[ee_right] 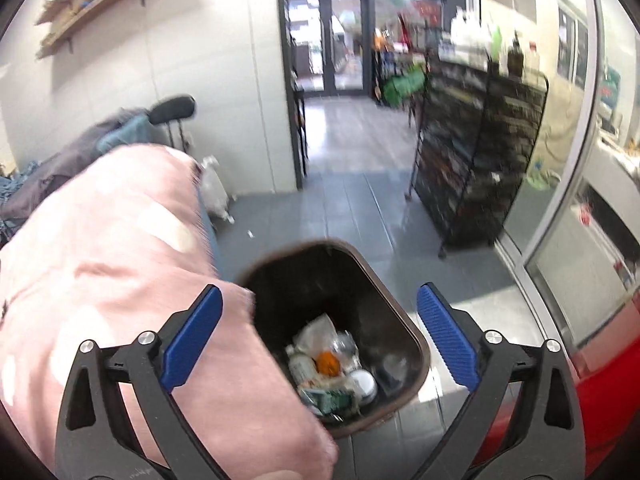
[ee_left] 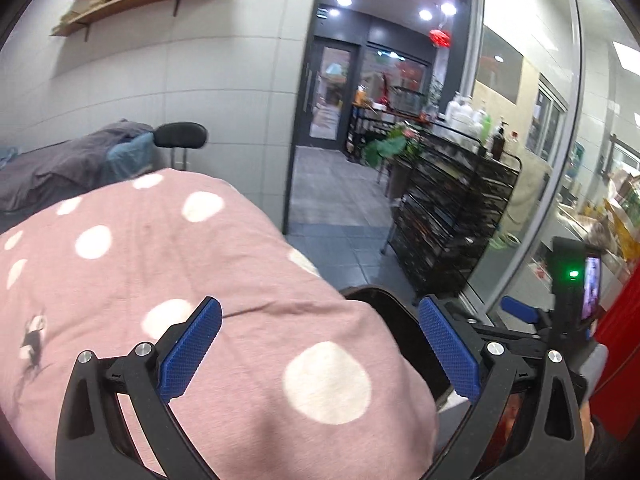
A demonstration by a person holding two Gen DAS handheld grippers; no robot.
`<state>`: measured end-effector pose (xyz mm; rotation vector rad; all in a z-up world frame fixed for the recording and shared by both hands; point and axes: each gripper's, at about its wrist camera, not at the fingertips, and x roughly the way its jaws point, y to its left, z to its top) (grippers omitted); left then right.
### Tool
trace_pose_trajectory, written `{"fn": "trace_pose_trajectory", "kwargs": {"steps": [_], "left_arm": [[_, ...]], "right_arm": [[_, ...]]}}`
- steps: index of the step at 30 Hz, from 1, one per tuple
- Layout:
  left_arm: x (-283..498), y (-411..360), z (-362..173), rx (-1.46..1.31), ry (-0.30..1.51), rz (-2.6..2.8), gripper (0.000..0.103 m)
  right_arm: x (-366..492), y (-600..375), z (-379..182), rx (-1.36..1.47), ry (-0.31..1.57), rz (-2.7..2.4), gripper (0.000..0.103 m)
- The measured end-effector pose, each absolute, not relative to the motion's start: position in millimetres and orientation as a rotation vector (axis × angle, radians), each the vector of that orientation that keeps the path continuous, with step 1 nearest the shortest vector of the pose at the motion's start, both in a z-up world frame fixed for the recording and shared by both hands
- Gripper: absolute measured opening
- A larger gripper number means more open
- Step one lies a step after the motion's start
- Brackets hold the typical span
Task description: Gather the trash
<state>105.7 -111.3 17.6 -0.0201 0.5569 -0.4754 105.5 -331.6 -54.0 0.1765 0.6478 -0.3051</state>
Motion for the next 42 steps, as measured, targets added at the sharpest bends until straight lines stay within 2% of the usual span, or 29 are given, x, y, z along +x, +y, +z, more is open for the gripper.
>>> {"fn": "trace_pose_trajectory", "kwargs": {"steps": [16, 42], "left_arm": [[65, -43, 26, -0.066, 0.446, -0.276, 0.097], [38, -17, 28, -0.100, 0.418, -0.217, 0.097]], "right_arm": [[62, -258, -10, 0.041, 0.431, -0.197, 0.097], [37, -237, 0, 0.041, 0.389, -0.162, 0.097]]}}
